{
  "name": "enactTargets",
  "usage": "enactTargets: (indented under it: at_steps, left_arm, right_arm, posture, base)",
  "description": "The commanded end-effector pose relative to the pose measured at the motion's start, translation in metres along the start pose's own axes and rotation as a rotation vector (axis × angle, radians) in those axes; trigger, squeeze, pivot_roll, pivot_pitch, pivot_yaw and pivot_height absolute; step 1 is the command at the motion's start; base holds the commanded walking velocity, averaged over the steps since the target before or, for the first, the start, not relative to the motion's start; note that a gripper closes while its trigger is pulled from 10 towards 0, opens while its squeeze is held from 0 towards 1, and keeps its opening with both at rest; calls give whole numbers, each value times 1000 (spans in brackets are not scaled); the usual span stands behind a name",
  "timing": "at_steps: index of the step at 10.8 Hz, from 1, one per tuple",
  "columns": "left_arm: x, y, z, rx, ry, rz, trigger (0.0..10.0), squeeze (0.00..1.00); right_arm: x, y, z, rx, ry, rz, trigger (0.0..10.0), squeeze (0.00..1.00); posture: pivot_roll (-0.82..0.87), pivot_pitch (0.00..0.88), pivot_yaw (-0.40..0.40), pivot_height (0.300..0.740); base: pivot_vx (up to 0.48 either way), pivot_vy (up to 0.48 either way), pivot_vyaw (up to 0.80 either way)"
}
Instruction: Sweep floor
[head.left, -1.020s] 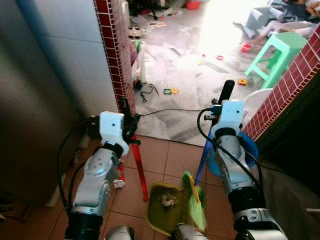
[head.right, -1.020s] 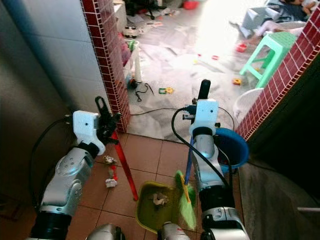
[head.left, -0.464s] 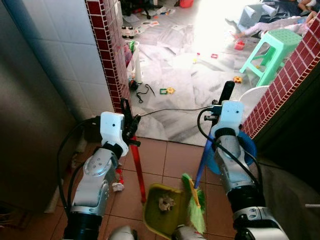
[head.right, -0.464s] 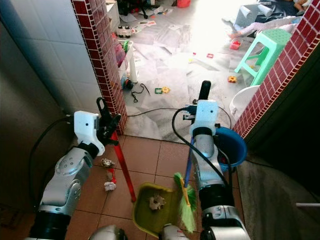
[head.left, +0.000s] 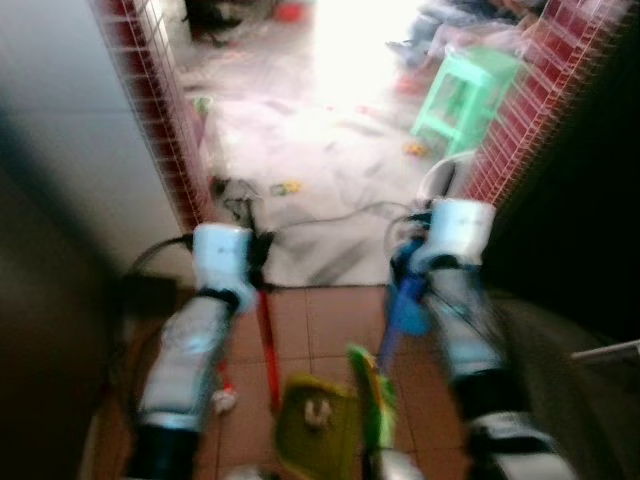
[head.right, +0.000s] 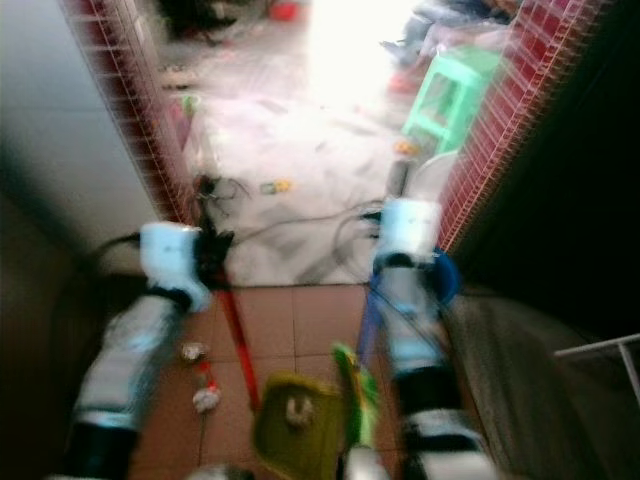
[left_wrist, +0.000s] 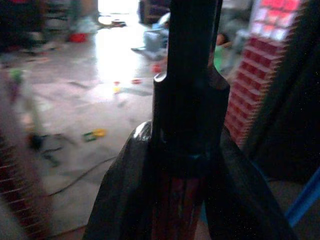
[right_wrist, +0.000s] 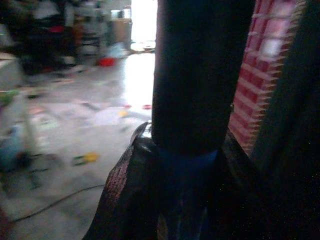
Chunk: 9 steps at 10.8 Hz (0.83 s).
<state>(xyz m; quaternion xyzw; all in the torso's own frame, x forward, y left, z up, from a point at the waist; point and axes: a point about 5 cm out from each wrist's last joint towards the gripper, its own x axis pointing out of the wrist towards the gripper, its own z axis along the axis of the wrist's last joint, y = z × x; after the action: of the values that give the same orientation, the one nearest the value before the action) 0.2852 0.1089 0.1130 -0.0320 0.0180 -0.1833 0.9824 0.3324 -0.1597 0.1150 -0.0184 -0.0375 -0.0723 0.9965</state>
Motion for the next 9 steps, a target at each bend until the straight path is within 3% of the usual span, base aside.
enactTargets:
  at_steps: [1, 2, 7, 9]
  left_arm:
    - [-2, 5, 10, -16, -49, 17, 10000, 0]
    - [-1, 5, 10, -16, -50, 17, 10000, 0]
    - [3, 2, 18, 7, -77, 9, 10000, 0]
    - [3, 3, 16, 6, -64, 46, 10000, 0]
  right_arm:
    - [1, 12, 4, -9, -16, 38, 10000, 0]
    - [1, 12, 5, -10, -17, 37, 10000, 0]
    - [5, 11, 9, -11, -27, 36, 10000, 0]
    - [7, 10, 16, -13, -41, 35, 10000, 0]
  posture:
    - [-41, 8, -12, 740]
    - [-41, 8, -12, 740]
    - [-35, 29, -18, 740]
    - [-27, 89, -21, 740]
  base:
    - [0, 0, -625]
    - [0, 0, -550]
    - [0, 0, 0]
    - [0, 0, 0]
